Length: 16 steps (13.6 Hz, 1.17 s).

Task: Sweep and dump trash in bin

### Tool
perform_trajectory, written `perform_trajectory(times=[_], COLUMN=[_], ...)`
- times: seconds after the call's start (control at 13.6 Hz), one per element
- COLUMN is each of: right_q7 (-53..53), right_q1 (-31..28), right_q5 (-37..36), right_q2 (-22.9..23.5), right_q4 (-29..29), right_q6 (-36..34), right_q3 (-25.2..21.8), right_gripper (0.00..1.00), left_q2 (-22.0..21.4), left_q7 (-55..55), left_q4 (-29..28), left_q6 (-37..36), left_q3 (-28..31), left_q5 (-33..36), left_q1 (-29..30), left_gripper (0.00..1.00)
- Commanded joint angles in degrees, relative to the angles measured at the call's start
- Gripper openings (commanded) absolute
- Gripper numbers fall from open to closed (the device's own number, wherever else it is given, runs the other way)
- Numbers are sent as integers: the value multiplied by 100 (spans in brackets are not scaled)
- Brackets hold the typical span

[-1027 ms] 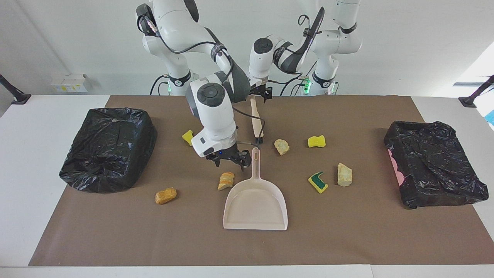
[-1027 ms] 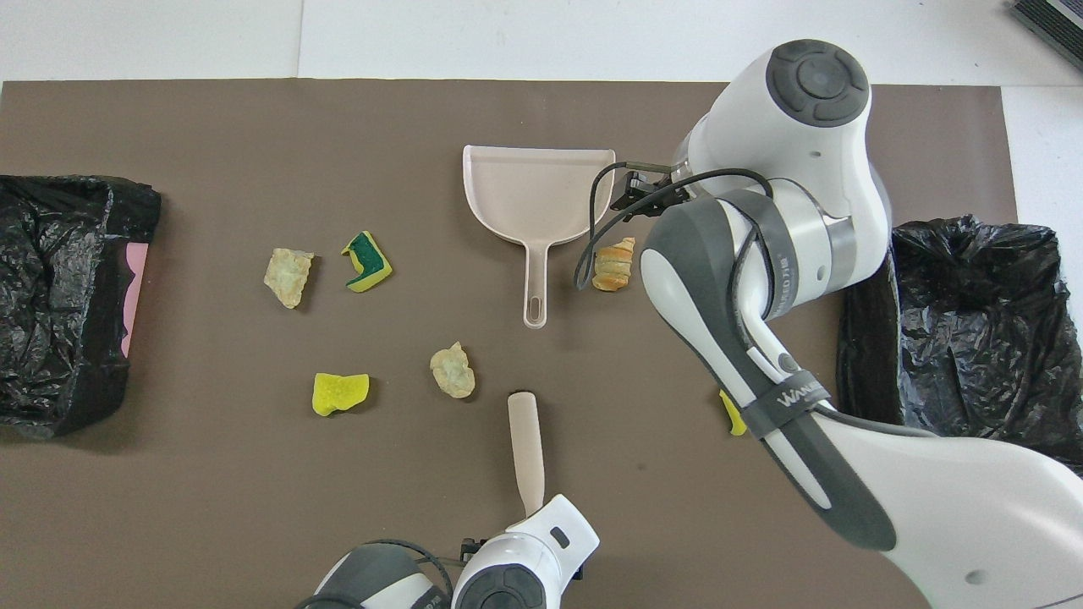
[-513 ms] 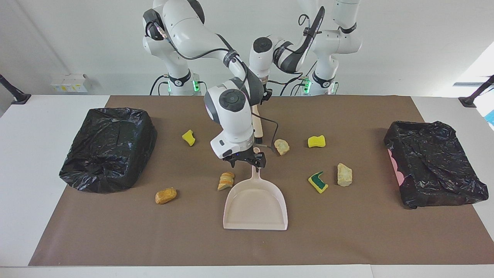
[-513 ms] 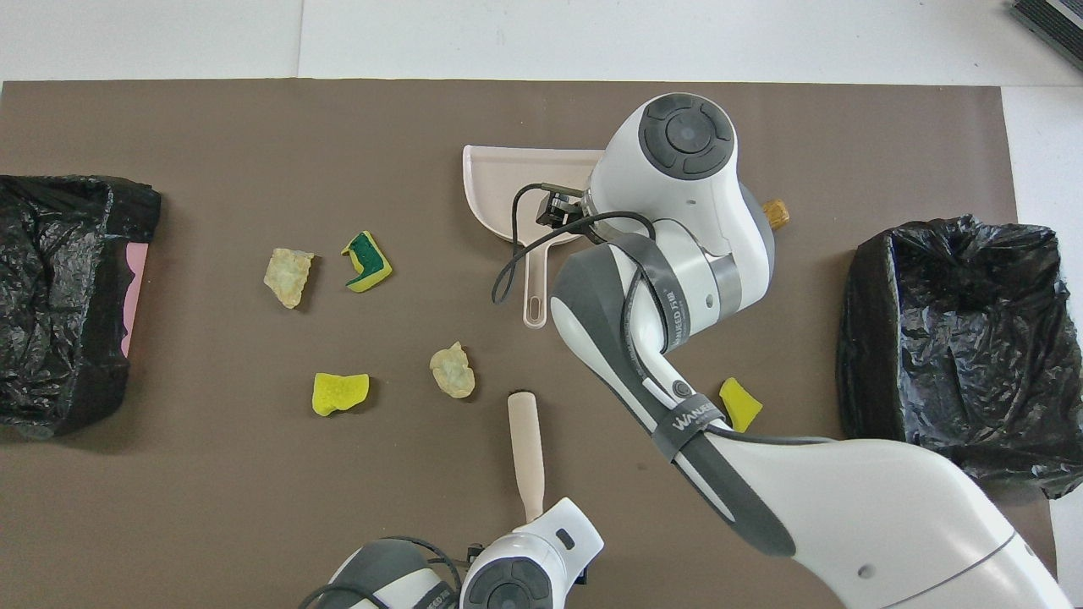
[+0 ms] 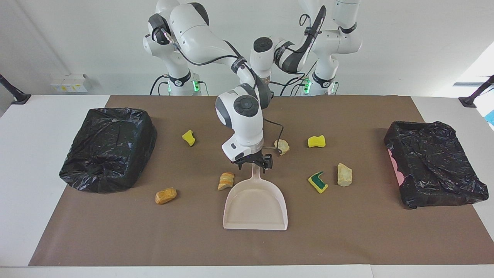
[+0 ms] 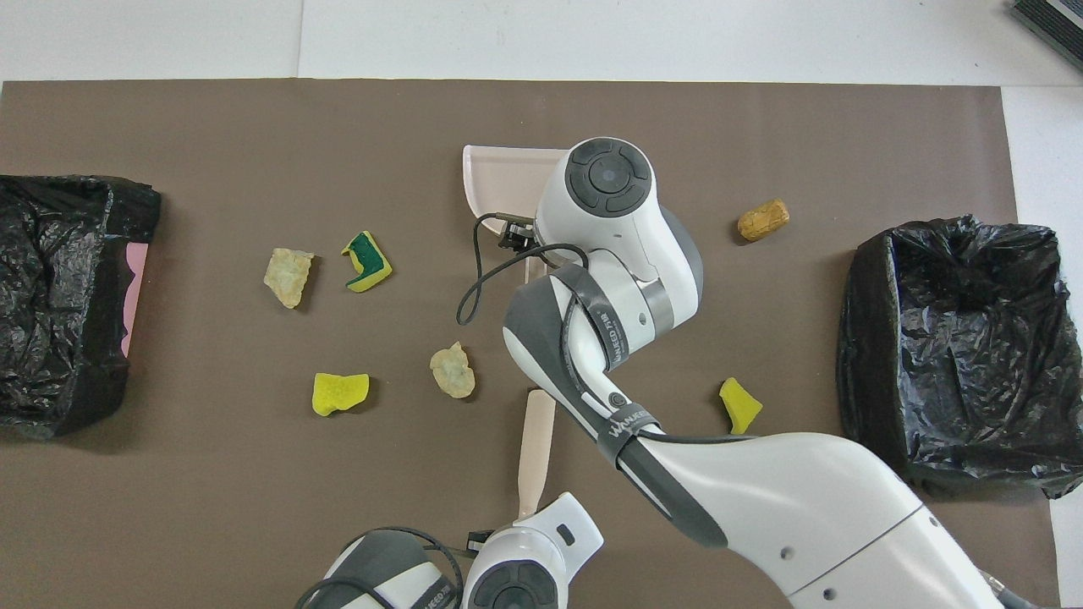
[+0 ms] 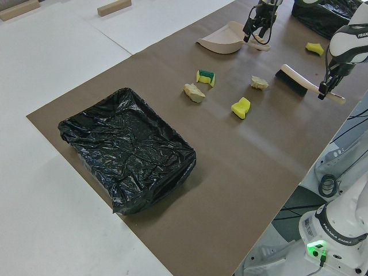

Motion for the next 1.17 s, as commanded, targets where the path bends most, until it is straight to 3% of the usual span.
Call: perform_trajectory(times=[0.0, 0.07, 0.15, 0.22, 0.51, 0.59, 0.66, 0.88, 0.95, 1.1], right_q7=[3, -33, -103, -321, -762, -745, -727, -710, -753, -815], right_q1=[-5, -13, -31, -22, -40, -14, -5, 30, 30, 22], right_q5=[-155, -130, -129, -129, -147, -147, -112, -121, -120, -77], right_q2=[63, 63, 63, 37, 1, 1, 1, -139, -183, -332], right_q4=[120, 120, 111, 85, 76, 67, 50, -222, -292, -590], right_q6=[34, 52, 52, 43, 8, 34, 25, 61, 43, 43], right_q3=[8, 17, 17, 17, 17, 8, 8, 17, 17, 95], right_gripper=[23, 17, 4, 0, 0, 17, 48, 47, 35, 0], left_q2=[-154, -154, -154, -119, 47, 83, 92, 127, 119, 118], left_q7=[-14, -5, -14, -5, 249, 485, 774, 1565, 1934, 2313], left_q4=[30, 30, 30, 30, 134, 222, 249, 406, 642, 1126], left_q6=[-183, -183, -183, -183, -200, -209, -209, -383, -742, -1279], left_q3=[235, 411, 552, 736, 1395, 1614, 1825, 2616, 2897, 3293], left_q5=[92, 171, 398, 522, 944, 945, 945, 954, 954, 954], left_q1=[101, 101, 92, 101, 145, 180, 189, 180, 180, 180], left_gripper=[4, 0, 0, 0, 0, 0, 0, 0, 0, 0])
